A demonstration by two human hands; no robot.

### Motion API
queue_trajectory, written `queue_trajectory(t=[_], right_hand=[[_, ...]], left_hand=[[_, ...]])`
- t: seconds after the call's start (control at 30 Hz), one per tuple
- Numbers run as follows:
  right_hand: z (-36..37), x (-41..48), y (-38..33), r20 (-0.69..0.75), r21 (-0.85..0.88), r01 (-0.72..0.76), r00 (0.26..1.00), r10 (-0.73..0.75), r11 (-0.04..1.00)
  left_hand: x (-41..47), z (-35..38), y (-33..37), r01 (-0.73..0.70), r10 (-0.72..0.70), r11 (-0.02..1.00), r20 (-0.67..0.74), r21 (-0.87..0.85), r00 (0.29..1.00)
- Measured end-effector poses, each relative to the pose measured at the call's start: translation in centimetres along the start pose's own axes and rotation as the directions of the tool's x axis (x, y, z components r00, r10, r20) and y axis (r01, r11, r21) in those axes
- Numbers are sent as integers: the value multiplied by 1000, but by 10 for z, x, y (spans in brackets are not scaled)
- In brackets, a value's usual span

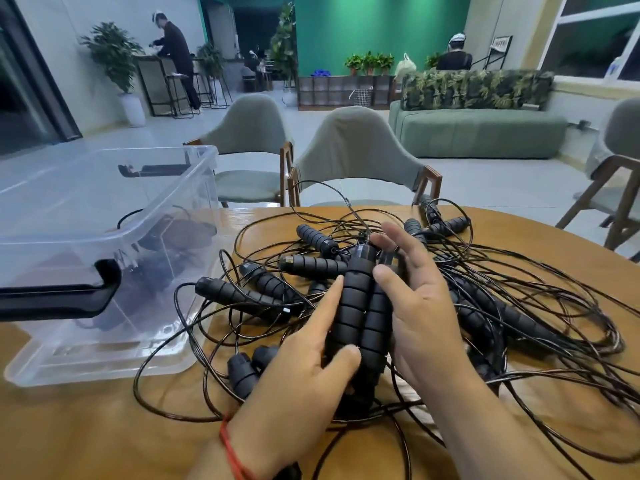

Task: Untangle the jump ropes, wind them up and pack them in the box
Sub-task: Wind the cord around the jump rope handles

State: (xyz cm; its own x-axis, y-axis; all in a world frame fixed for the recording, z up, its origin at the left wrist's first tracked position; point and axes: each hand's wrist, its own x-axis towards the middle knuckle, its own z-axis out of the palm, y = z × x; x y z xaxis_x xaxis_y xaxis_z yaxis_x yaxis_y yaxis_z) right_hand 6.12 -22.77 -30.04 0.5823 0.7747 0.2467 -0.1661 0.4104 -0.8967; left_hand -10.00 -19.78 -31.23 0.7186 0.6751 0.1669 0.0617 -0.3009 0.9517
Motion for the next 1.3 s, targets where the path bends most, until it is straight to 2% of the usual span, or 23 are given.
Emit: queue_trajectory(t=[0.3, 0.67, 0.77, 0.83, 0.9, 0.97, 1.03, 1.17, 1.3], right_hand=[[-1, -3, 0, 19, 19, -17, 1000, 17, 1000], [-1, -3, -2, 41, -14, -19, 999, 20, 1000], [-1, -5, -1, 31, -30, 22, 999, -21, 999], [2, -8, -2, 51, -65, 72, 996, -68, 995], [8, -13, -4, 85, -87, 112, 991, -105, 990], [15, -19, -5, 113, -122, 124, 987, -111, 985], [22, -25, -4, 140, -177, 145, 983, -121, 973], [32, -36, -6, 237, -269, 209, 961, -145, 940], [26, -32, -27, 322, -450, 253, 941, -109, 857]], left_hand=[[-5, 0, 5, 37, -37, 999, 2, -39, 999], [-8, 0, 13, 43, -43, 999, -12, 10, 999], [-9, 3, 19, -9, 13, 987, -23, 162, 1000], [-9, 8, 26, -33, 68, 951, -104, 306, 992], [-10, 10, 29, -15, 120, 892, -203, 452, 972], [-11, 11, 28, 52, 107, 835, -255, 548, 961], [-11, 12, 27, 129, 79, 790, -309, 599, 948], [-10, -2, 33, 246, 131, 712, -469, 658, 873], [-13, -26, 38, 316, 68, 666, -478, 675, 876]])
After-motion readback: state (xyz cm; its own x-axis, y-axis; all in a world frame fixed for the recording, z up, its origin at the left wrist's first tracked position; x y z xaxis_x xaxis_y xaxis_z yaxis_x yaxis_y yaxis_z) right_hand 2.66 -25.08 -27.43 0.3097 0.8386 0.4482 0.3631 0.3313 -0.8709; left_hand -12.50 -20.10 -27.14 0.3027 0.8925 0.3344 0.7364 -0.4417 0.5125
